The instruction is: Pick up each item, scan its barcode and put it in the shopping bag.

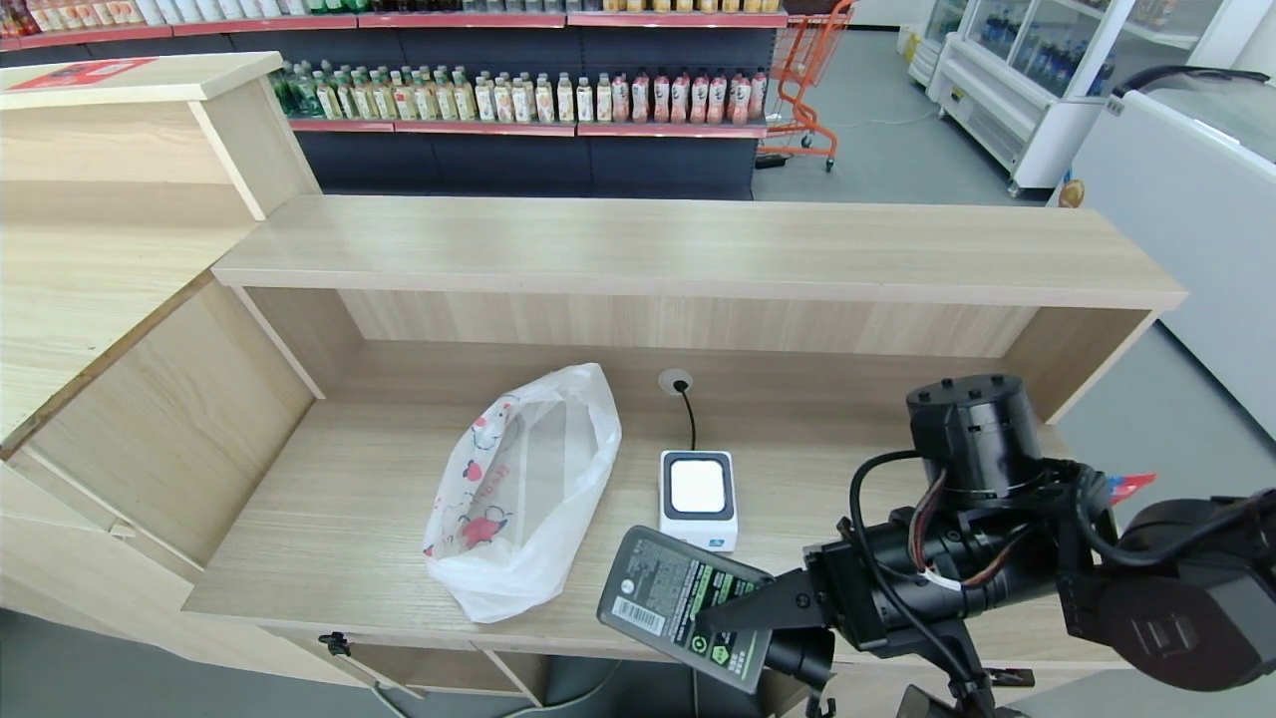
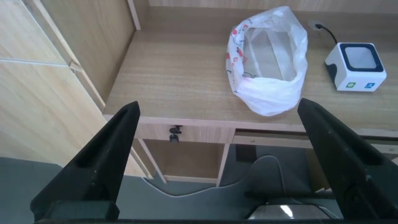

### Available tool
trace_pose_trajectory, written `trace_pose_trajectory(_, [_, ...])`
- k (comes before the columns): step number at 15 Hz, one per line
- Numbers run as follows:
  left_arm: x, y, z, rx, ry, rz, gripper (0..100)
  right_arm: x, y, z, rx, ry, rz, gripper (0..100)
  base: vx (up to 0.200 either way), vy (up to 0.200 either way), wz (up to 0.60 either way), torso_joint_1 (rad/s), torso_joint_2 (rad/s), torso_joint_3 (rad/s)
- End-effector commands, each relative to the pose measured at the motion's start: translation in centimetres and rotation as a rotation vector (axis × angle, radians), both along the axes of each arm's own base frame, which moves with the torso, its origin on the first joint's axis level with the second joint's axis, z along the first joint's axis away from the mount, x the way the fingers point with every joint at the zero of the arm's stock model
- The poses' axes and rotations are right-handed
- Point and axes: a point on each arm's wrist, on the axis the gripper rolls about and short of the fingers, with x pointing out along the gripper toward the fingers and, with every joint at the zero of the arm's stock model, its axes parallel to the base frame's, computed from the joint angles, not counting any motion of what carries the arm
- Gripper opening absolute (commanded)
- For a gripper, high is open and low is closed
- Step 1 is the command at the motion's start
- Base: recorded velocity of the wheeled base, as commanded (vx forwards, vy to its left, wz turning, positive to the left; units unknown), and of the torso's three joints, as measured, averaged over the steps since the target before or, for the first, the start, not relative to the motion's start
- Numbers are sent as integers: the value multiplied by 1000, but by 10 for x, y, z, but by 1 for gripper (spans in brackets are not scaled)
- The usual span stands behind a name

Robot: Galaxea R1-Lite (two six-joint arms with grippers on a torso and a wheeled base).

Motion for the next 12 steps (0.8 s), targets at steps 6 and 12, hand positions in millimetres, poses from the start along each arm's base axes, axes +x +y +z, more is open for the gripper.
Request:
trace_pose_trajectory(6, [0, 0, 0, 0, 1, 0, 100, 9, -37, 80, 324, 834, -382, 0, 0, 0, 0, 0, 0, 0])
trace_pose_trajectory(12, [0, 0, 0, 0, 1, 0, 100, -16, -126, 104, 715, 1961, -700, 0, 0, 0, 0, 0, 0, 0])
